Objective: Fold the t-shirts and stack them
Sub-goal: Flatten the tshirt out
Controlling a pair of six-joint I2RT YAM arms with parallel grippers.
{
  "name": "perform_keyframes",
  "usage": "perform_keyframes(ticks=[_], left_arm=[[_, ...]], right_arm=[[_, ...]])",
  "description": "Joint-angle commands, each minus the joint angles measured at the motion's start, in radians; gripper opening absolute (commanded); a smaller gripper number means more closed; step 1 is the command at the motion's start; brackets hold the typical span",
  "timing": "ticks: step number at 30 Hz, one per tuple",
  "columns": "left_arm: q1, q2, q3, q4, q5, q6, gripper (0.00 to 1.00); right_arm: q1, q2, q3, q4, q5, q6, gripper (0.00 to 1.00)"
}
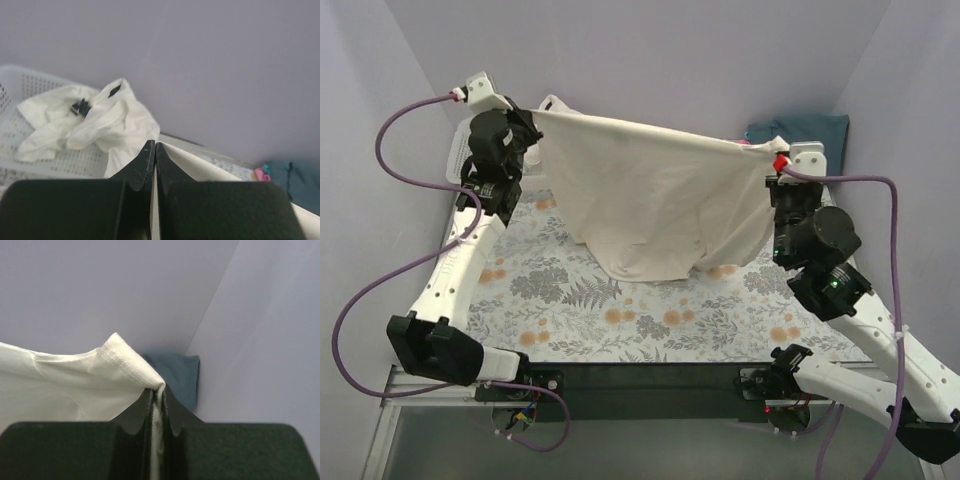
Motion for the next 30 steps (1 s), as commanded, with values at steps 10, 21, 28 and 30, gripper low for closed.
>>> perform_keyframes(ticks=[10,21,28,30], left_arm=[[0.026,-0.153,0.297,-0.092,0.088,0.126,0.0],[0.024,-0.236,0.416,-0.184,0.211,0.114,0.0],[0.026,-0.194,0.412,-0.202,0.196,0.13,0.0],[0.026,-0.164,0.421,-0.21,0.194,0.135,0.0]], right_arm=[[-0.016,-0.091,0.437,-0.076,-0.159,-0.095,0.01],[-0.017,-0.155,0.684,-0.381,-0.574,0.113,0.01],[-0.017,-0.085,0.683,-0.396,-0.489,0.077,0.01],[-0.017,-0.06,0.669,-0.389,-0.444,0.057,0.01]])
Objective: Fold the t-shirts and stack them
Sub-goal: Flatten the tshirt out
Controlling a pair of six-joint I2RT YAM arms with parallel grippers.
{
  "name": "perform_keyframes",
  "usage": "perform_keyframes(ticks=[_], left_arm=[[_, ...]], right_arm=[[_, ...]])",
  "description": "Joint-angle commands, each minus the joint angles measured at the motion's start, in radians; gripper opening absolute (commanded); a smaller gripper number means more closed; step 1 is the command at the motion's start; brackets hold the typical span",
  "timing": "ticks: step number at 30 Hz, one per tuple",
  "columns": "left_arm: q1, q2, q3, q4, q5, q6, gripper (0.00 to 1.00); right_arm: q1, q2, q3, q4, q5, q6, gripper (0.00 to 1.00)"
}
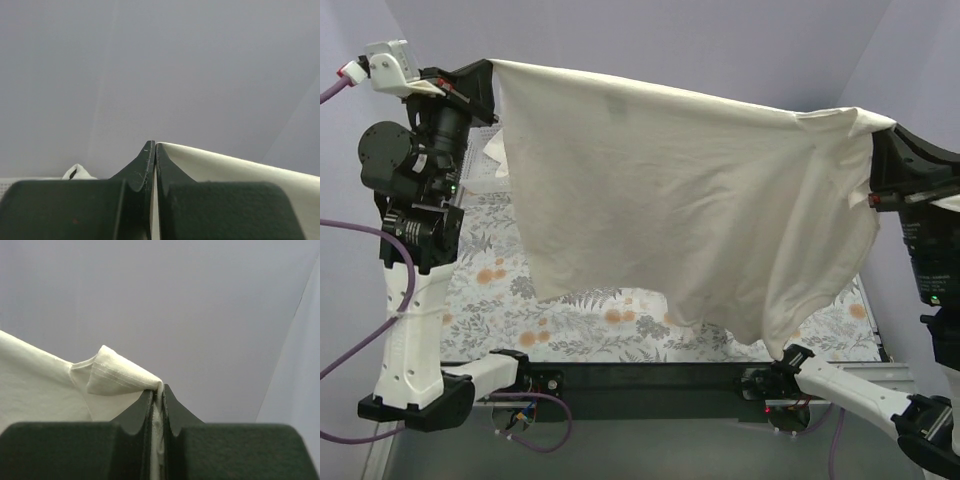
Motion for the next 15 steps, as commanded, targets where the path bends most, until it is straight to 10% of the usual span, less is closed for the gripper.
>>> perform_keyframes(ticks=[1,11,15], left_arm=[[0.024,0.091,0.017,-0.048,-0.071,0.035,0.0],[0.031,0.368,0.153,-0.051,-0.04,0.052,0.0],[0.049,0.507,0.287,-0.05,0.005,0.047,0.0]], right_arm=[[-0.01,0.061,-0.016,0.053,0.129,-0.049,0.01],[-0.032,0.295,-0.079,0.281,0.197,-0.168,0.01],[-0.284,0.439,-0.023,0.313,-0.04,-0.021,0.01]])
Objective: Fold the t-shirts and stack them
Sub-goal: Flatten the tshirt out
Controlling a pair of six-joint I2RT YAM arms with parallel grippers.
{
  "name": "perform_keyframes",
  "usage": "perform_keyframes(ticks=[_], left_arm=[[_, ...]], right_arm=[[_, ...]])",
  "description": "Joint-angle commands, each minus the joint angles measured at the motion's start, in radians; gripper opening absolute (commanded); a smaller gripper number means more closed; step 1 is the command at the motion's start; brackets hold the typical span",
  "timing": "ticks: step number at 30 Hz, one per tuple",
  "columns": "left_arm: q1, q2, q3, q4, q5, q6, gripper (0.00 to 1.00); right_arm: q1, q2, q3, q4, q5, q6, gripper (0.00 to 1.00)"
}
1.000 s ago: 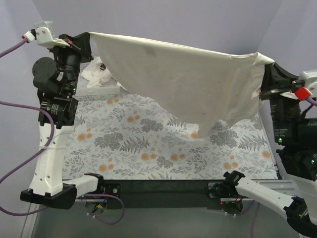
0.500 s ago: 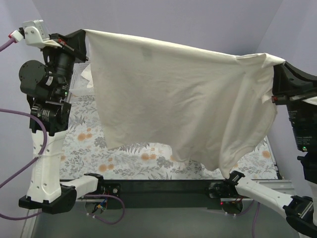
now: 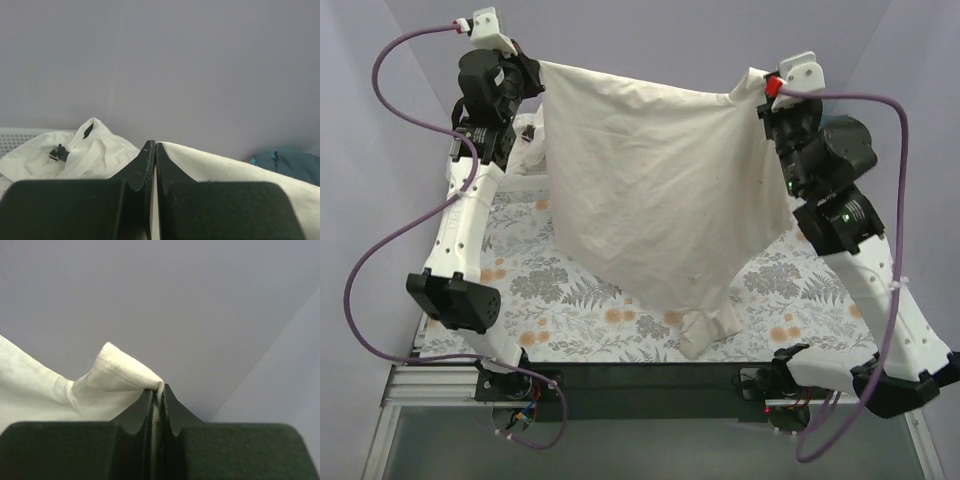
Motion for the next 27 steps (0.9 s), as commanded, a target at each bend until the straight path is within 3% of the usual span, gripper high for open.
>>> perform_keyframes(ticks=[1,3,8,13,14,16,18,20,21,24,27], left_arm=[[0.023,0.072,0.172,0.016,0.041,0.02,0.0],[0.03,0.12,0.246,0.024,0.095,0.018,0.0],[0.042,0.203,0.414,0.077,0.162,0.014,0.0],[0.048,0.101,0.265,0.177,0.265,-0.006,0.0],[0.048,0.067,0.21,0.235,0.261,-0.011,0.0],[0.048,-0.077,-0.058,0.338,0.248,-0.017,0.0],[0.048,-0.217,-0.33,0.47,0.25,-0.011,0.0],[0.048,-0.292,-0.478,0.524,0.3,0.003,0.0],[0.048,-0.353,-0.607,0.527,0.325,0.008,0.0],[0.045,-0.429,-0.781,0.533,0.414,0.029,0.0],[0.033,-0.557,-0.997,0.522,0.379,0.011,0.0]], right_arm=[[-0.189,0.082,0.078,0.144,-0.155,0.094,0.01],[-0.267,0.139,0.133,0.142,-0.209,0.129,0.01],[-0.319,0.237,0.331,0.144,-0.303,0.137,0.01],[-0.359,0.217,0.406,0.145,-0.404,0.088,0.01],[-0.362,0.197,0.353,0.148,-0.418,0.079,0.01],[-0.364,0.103,0.235,0.157,-0.465,0.072,0.01],[-0.362,-0.017,0.009,0.167,-0.534,0.06,0.01],[-0.361,-0.109,-0.17,0.177,-0.565,0.072,0.01],[-0.359,-0.201,-0.335,0.183,-0.585,0.081,0.01],[-0.356,-0.35,-0.619,0.162,-0.616,0.147,0.01],[-0.344,-0.422,-0.756,0.081,-0.621,0.215,0.01]])
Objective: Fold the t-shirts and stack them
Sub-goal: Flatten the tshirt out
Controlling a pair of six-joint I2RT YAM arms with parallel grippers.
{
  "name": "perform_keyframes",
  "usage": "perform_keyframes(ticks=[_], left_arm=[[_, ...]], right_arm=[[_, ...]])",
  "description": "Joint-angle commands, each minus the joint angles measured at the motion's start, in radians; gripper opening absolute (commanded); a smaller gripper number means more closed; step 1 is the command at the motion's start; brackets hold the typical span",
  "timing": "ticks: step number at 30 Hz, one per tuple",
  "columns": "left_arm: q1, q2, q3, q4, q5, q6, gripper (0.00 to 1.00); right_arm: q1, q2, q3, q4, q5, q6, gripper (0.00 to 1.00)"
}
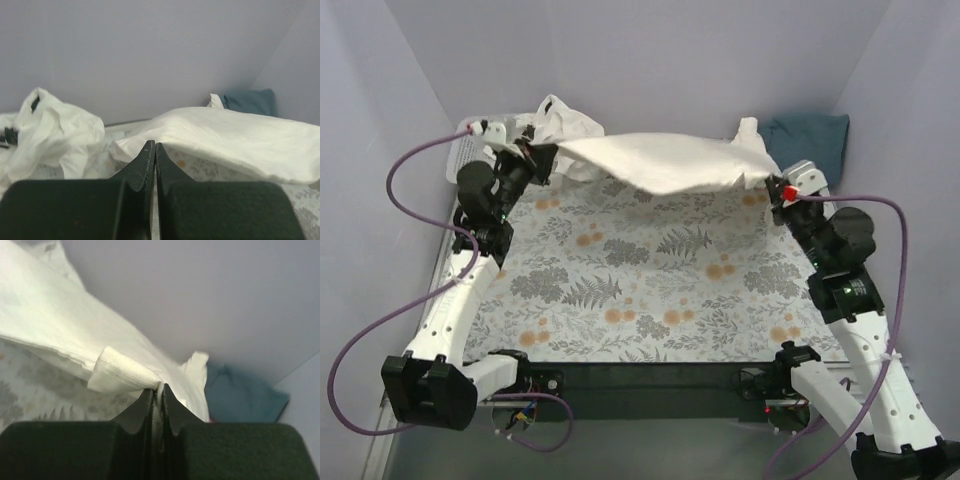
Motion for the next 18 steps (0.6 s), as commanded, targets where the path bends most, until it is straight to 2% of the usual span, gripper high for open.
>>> perform_keyframes(ticks=[1,3,4,5,8,9,10,13,18], left_arm=[[-0.035,-0.114,-0.242,0.026,-0.004,-0.006,0.0],[-0.112,-0.206,-0.35,0.067,-0.143,-0.011,0.0],[-0.188,-0.233,-0.403,0.073,-0.169,-0.008,0.0],[-0.215,-0.261,-0.492,0.09,-0.189,-0.018,0.0],[-0.246,-0.381,-0.62,0.159,-0.327,-0.064,0.0],[-0.246,-0.431,-0.629,0.158,-0.387,-0.134,0.0],[-0.246,-0.451,-0.634,0.144,-0.465,-0.156,0.0],[-0.249,-0.487,-0.654,0.04,-0.528,-0.233,0.0],[-0.249,-0.491,-0.706,-0.123,-0.536,-0.325,0.0]], right_arm=[[0.024,-0.034,-0.159,-0.05,-0.014,0.116,0.01],[0.146,-0.03,-0.201,-0.077,0.139,0.155,0.01],[0.192,-0.024,-0.218,-0.088,0.175,0.182,0.01],[0.276,-0.021,-0.229,-0.094,0.222,0.199,0.01],[0.401,0.011,-0.268,-0.119,0.378,0.259,0.01],[0.418,0.036,-0.275,-0.129,0.424,0.285,0.01],[0.435,0.048,-0.279,-0.145,0.426,0.333,0.01],[0.488,0.091,-0.308,-0.189,0.423,0.431,0.01],[0.594,0.148,-0.301,-0.26,0.414,0.511,0.04]])
